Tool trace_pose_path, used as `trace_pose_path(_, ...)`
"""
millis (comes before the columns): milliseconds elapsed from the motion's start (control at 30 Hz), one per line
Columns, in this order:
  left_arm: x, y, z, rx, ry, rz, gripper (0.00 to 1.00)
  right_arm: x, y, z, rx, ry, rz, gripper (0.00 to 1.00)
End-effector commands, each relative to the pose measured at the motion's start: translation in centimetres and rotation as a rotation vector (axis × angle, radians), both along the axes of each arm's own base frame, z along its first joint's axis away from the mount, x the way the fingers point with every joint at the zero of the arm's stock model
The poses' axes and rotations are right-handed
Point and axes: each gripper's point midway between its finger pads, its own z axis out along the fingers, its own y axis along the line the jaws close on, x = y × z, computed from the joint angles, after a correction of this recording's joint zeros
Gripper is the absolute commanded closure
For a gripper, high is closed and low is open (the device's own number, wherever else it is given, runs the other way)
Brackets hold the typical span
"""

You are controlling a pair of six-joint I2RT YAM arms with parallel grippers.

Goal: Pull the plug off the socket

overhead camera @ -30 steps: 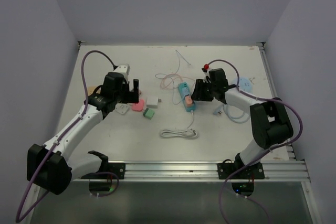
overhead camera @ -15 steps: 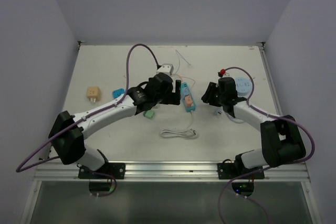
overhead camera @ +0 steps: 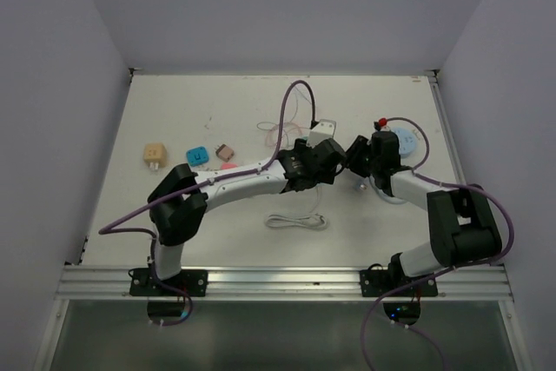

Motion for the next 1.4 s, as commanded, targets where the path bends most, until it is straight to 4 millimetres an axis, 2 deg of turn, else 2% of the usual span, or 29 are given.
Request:
trace_pose_path(0,2.0,0.8,-0.2,0.054,-0.054,0.105,0.3,0.8,1.0,0.9,0.056,-0.054,0.023,0.57)
trace_pose_path(33,2.4,0.7,0.0,0.056,-0.062,0.117,0.3,0.8,1.1,0.8,0.06,-0.052,0.027,0.57)
trace_pose_path(100,2.7,1.0,-1.3,0.097,-0.046,0.139,0.31,1.0,1.2,0.7,0.068,-0.058,0.031,0.57)
trace_pose_path(333,4.7,1.1,-3.0,0.08,-0.015,0.181,0.36,1.1,2.4,0.5,0.117,-0.072,0.075,0.57)
trace_pose_path(567,5.2,1.7,-5.1,0.067,0.04,0.196,0.45,1.2,4.2,0.6,0.194,-0.085,0.156,0.58)
trace_pose_path(767,5.1,2.5,-5.0,0.078,0.037,0.199,0.6,1.0,6.7,1.0,0.306,-0.098,0.266,0.58)
trace_pose_path(900,4.8,3.5,-4.4,0.055,0.039,0.205,0.78,0.6,8.2,0.8,0.322,-0.087,0.327,0.56)
trace_pose_path(933,4.5,4.2,-5.2,0.063,0.052,0.206,0.81,0.7,8.4,1.0,0.322,-0.09,0.338,0.55)
trace_pose_path(1000,4.4,4.0,-4.5,0.005,0.052,0.201,0.88,0.6,8.8,0.7,0.328,-0.078,0.352,0.53)
trace_pose_path(1033,4.1,4.7,-5.2,0.007,0.065,0.204,0.89,0.6,8.9,0.8,0.329,-0.079,0.354,0.52)
trace_pose_path(1100,4.0,4.4,-4.6,-0.056,0.067,0.195,0.91,0.4,9.1,0.4,0.339,-0.063,0.363,0.5)
trace_pose_path(1133,3.8,5.2,-5.5,-0.053,0.081,0.198,0.92,0.5,9.2,0.5,0.342,-0.065,0.369,0.48)
trace_pose_path(1167,4.0,4.9,-4.7,-0.1,0.066,0.195,0.92,0.4,9.4,0.5,0.347,-0.062,0.376,0.47)
trace_pose_path(1233,3.8,5.2,-5.4,-0.137,0.084,0.192,0.94,0.3,9.7,0.6,0.355,-0.062,0.389,0.45)
trace_pose_path(1367,3.8,5.6,-4.7,-0.211,0.075,0.191,0.96,0.0,10.6,0.2,0.352,-0.042,0.426,0.4)
